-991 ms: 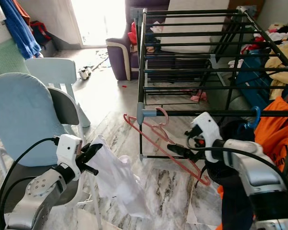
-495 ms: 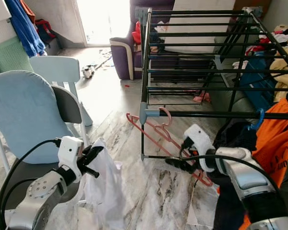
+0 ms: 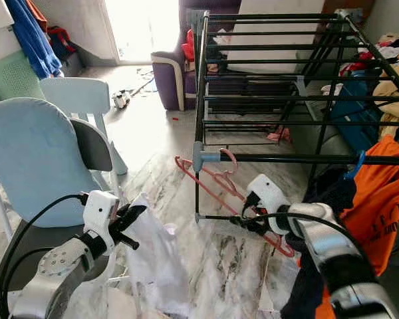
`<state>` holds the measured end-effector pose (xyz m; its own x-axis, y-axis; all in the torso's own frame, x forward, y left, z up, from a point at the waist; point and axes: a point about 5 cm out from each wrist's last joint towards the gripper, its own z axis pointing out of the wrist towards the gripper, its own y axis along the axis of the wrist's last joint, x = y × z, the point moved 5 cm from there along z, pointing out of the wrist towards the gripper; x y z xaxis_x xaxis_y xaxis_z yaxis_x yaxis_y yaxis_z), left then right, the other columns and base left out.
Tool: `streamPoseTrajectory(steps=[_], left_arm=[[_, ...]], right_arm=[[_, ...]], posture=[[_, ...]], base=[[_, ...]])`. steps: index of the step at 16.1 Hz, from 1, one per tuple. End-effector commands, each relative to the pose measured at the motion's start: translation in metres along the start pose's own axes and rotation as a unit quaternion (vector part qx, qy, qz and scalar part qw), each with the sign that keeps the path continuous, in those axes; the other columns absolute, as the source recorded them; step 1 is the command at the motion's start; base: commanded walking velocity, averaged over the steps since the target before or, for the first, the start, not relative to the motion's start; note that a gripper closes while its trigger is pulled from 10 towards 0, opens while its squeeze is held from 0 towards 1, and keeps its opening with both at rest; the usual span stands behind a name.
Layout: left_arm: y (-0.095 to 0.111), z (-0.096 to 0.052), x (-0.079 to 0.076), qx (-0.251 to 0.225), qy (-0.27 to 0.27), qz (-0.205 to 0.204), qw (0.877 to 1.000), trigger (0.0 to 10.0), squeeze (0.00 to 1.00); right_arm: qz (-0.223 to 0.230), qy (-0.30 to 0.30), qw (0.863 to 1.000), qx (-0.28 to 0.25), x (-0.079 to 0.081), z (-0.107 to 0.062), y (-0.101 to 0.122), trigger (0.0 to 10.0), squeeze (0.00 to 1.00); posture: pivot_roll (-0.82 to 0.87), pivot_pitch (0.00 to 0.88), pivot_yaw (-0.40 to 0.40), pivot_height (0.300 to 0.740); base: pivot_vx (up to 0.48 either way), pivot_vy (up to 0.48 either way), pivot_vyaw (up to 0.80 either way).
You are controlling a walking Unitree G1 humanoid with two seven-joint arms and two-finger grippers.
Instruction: Hang hanger
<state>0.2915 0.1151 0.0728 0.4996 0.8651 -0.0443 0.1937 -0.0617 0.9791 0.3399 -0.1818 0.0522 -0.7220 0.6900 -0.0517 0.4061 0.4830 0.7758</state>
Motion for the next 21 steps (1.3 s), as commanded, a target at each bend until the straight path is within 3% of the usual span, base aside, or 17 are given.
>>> streamPoseTrajectory(steps=[1, 4, 10, 17, 21], left_arm=[[0.01, 0.0, 0.001, -0.013, -0.002, 0.017, 1.0, 10.0, 0.0], [0.008, -0.001, -0.001, -0.011, -0.005, 0.018, 1.0, 10.0, 0.0], [0.008, -0.001, 0.0, -0.007, -0.007, 0.023, 1.0, 10.0, 0.0], [0.001, -0.002, -0.005, 0.007, -0.025, 0.022, 0.999, 10.0, 0.0], [-0.001, -0.003, -0.005, 0.016, -0.034, 0.022, 0.999, 10.0, 0.0]], right_arm=[[-0.016, -0.001, 1.0, -0.002, -0.002, 0.002, 0.006, 0.0, 0.0], [-0.045, -0.012, 0.999, 0.009, -0.01, 0.007, 0.006, 0.0, 0.0], [-0.038, -0.022, 0.999, 0.015, -0.016, 0.014, 0.003, 0.0, 0.0], [0.025, -0.045, 0.999, -0.001, -0.021, 0.021, 0.003, 0.0, 0.0], [0.035, -0.059, 0.997, -0.031, -0.026, 0.02, 0.013, 0.0, 0.0]], posture=[[-0.12, 0.0, 0.026, 0.74], [-0.11, 0.0, 0.026, 0.74], [-0.11, 0.0, 0.03, 0.74], [-0.1, 0.0, 0.032, 0.74], [-0.1, 0.0, 0.034, 0.74]], base=[[0.0, 0.0, 0.0], [0.0, 0.0, 0.0], [0.0, 0.0, 0.0], [0.0, 0.0, 0.0], [0.0, 0.0, 0.0]])
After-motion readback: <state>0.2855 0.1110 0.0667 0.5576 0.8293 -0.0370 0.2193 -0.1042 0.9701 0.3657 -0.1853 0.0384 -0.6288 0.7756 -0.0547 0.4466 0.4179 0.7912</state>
